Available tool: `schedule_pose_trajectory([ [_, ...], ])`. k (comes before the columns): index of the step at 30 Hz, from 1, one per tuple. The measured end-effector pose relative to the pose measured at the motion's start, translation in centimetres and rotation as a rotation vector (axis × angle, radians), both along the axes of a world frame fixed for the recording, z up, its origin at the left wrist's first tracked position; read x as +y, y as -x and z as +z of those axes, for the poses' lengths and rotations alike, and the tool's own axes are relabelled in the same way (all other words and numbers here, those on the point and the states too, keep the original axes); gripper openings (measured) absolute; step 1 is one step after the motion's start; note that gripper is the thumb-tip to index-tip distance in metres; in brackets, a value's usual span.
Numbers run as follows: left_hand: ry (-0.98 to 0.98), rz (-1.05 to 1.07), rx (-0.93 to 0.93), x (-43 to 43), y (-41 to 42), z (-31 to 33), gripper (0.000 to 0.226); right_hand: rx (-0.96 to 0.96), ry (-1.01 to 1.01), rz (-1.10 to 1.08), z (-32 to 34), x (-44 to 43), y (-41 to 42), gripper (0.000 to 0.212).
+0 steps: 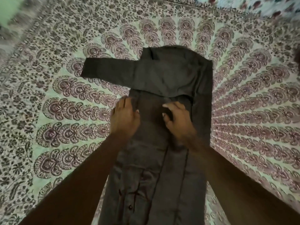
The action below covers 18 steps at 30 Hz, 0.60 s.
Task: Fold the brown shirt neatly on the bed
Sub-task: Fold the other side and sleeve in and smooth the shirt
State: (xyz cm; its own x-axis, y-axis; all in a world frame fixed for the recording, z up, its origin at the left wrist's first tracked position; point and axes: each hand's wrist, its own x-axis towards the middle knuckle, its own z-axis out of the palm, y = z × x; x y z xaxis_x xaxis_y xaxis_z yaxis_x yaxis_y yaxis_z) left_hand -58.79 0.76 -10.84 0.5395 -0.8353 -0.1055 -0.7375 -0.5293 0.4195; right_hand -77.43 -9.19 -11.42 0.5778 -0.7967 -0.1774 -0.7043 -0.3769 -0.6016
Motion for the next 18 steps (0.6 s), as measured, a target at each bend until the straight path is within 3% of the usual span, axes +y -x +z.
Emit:
schedule_pose_trajectory([
  [10, 0.033, 0.341, 0.211, -3.9, -12.8, -1.7, 0.055, 0.260, 0.019, 0.141, -0.9, -4.7, -10.5, 0.053],
  [15, -0.129, 0.250, 0.077, -5.1, -17.0, -1.3, 0.058, 0.336, 0.088, 0.069, -0.8, -4.1, -11.8, 0.044],
  [18, -0.160, 0.266, 0.118, -6.0, -19.3, -1.6, 0.053, 0.369, 0.087, 0.034, -0.5, -3.6, -12.4, 0.047],
])
